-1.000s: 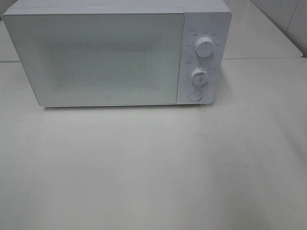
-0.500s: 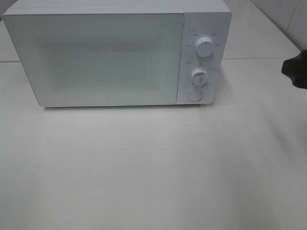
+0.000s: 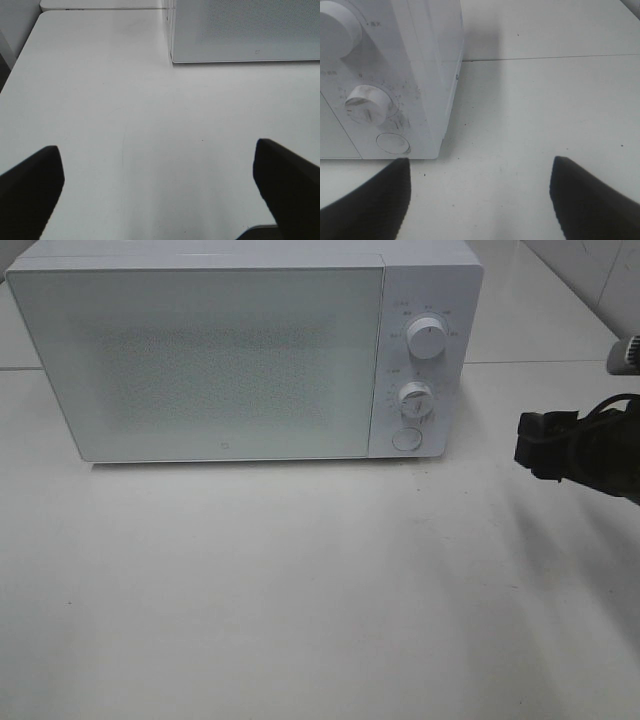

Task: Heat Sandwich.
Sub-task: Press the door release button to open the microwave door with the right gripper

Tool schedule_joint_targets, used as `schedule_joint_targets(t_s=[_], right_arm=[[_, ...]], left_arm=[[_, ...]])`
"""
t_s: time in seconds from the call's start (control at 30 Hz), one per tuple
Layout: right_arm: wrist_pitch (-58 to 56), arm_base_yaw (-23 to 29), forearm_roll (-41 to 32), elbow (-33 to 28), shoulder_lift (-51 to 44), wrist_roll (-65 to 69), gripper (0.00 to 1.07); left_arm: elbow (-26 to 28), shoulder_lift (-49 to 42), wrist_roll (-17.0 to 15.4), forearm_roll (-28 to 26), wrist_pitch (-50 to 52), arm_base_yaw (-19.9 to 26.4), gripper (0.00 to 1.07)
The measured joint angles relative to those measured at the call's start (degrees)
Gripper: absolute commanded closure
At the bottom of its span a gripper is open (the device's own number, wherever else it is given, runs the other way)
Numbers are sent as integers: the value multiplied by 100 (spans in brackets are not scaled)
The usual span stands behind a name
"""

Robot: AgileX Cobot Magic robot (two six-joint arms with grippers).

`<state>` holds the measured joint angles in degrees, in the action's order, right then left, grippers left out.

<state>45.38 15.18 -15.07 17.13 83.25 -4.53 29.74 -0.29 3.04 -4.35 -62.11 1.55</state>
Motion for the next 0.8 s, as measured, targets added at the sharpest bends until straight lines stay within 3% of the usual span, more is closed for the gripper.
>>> schedule_joint_targets(t_s=[0.1, 0.43, 0.6, 0.8], right_arm=[[602, 567, -722, 0, 390, -493, 32], [1707, 1782, -1765, 6, 1278, -728, 32], [1770, 2200, -2246, 109, 1570, -728, 32], [1776, 2458, -2332, 281, 1673, -722, 32]], left_arm=[[0, 0, 0, 0, 0, 0, 9], [0, 0, 0, 0, 0, 0, 9], [0, 0, 0, 0, 0, 0, 9], [0, 0, 0, 0, 0, 0, 9]])
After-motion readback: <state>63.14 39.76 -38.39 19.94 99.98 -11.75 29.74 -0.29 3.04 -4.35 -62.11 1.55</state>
